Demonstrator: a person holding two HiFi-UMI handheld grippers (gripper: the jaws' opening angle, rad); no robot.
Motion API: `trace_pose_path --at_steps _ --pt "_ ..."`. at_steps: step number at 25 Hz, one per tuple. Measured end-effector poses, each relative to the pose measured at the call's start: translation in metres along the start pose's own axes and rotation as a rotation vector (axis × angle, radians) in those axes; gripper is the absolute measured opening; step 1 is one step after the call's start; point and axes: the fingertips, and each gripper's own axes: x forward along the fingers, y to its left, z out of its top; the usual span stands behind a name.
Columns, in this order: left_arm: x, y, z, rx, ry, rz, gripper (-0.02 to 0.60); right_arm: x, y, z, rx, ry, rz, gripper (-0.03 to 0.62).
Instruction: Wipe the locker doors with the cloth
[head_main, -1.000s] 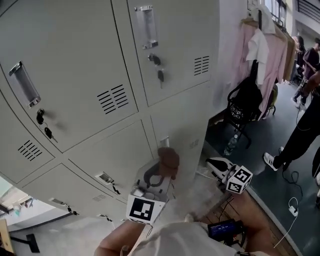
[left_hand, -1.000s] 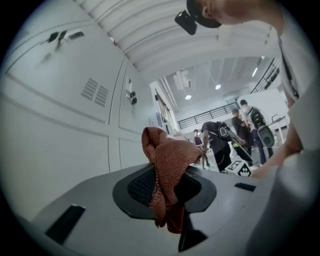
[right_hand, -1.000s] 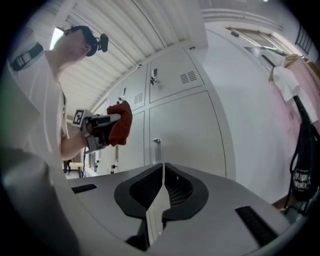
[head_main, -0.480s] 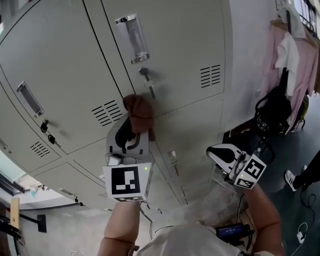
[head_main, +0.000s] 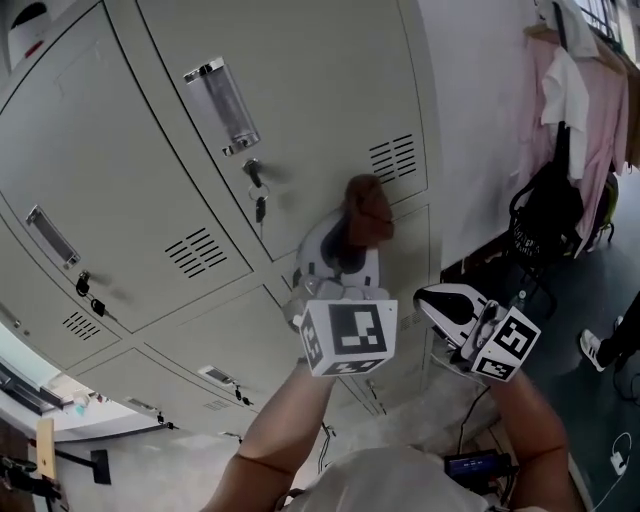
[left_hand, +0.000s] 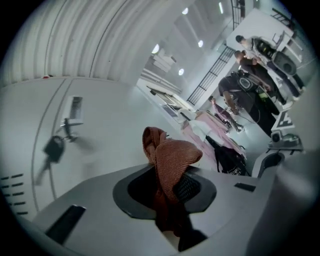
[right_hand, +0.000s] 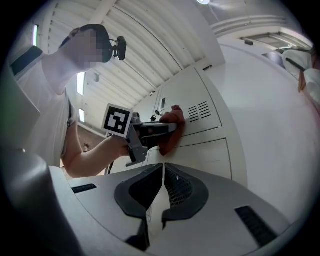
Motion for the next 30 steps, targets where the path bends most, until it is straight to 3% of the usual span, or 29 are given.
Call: trace_pose_path --at_steps 3,7,10,13,16,18,22,25,27,30 --pt "0.033 -0.035 0.015 0.188 0.032 -0.041 0.084 -0.018 -0.012 0.007 -0.019 -0.009 -0.055 0.023" --pt "0.075 -0.066 0.044 0.476 0.048 -0.037 0.084 -0.048 -0.029 0.005 -0.009 0.007 -0.139 0.023" --pt "0.09 -0.064 0.072 0.583 0.019 -0.002 0.084 -0.064 -0.036 0.006 0.008 0.005 -0.187 0.023" --pt "0.07 -0.036 0.074 0.498 -0.019 0.071 0.083 -0.069 -0.038 0.008 0.006 -0.005 -0.198 0.023" --pt "0.027 0.003 0.047 0.347 -0.03 0.181 0.083 -0.062 -0.039 0.002 0.007 0.009 -0.178 0.023" --pt "-0.004 0.023 0.025 0.29 -0.017 0.234 0.083 -0.054 -0.037 -0.004 0.01 0.024 -0.155 0.023" --pt "-0.06 0.066 0.001 0.245 0.011 0.337 0.084 -0.033 -0.034 -0.011 0.014 0.044 -0.106 0.023" --pt "-0.09 0.11 0.005 0.183 -0.034 0.442 0.084 -0.016 -0.031 -0.016 0.024 0.05 -0.069 0.023" --pt "-0.094 0.133 0.018 0.161 -0.07 0.472 0.084 -0.006 -0.027 -0.019 0.028 0.05 -0.047 0.023" --pt "-0.086 0.156 0.044 0.222 -0.075 0.477 0.084 0.004 -0.023 -0.023 0.032 0.048 -0.03 0.023"
